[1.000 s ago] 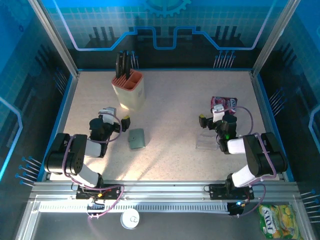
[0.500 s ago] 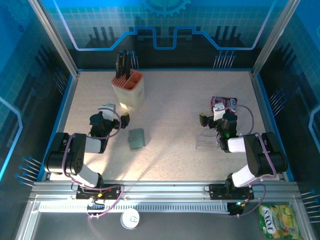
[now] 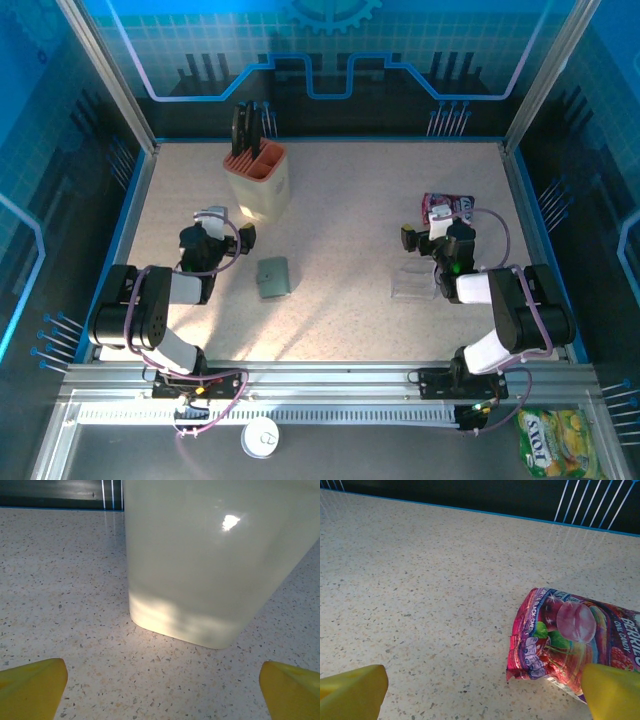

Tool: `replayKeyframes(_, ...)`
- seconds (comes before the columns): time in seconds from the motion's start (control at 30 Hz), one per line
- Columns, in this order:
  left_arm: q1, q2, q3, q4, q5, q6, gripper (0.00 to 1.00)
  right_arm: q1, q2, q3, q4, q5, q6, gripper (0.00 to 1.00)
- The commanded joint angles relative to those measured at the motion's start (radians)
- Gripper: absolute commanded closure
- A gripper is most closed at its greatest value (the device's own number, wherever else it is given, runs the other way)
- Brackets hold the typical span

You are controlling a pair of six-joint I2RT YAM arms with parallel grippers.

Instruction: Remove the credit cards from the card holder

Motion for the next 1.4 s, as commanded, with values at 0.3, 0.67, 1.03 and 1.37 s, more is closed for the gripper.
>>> replayKeyframes(0.3,0.000,-0.184,0.089,-0.301,-0.093,-0.045,0.01,0.039,-0.228,0.114,-0.359,0.093,0.016,0.00)
replayKeyframes(0.67,-0.011,-0.318,0.281,-0.774,-0.020,-0.251,0.01,0.041,-0.257,0.398,-1.166,0.064,0.260,0.08)
replayKeyframes(1.03,-0.033,-0.257,0.451,-1.107,0.127,-0.401,0.01,0.043,-0.326,0.444,-1.544,0.105,0.478,0.46)
replayKeyframes(1.37,-0.050,-0.247,0.440,-1.108,0.195,-0.478,0.01,0.041,-0.407,0.364,-1.540,0.078,0.474,0.65)
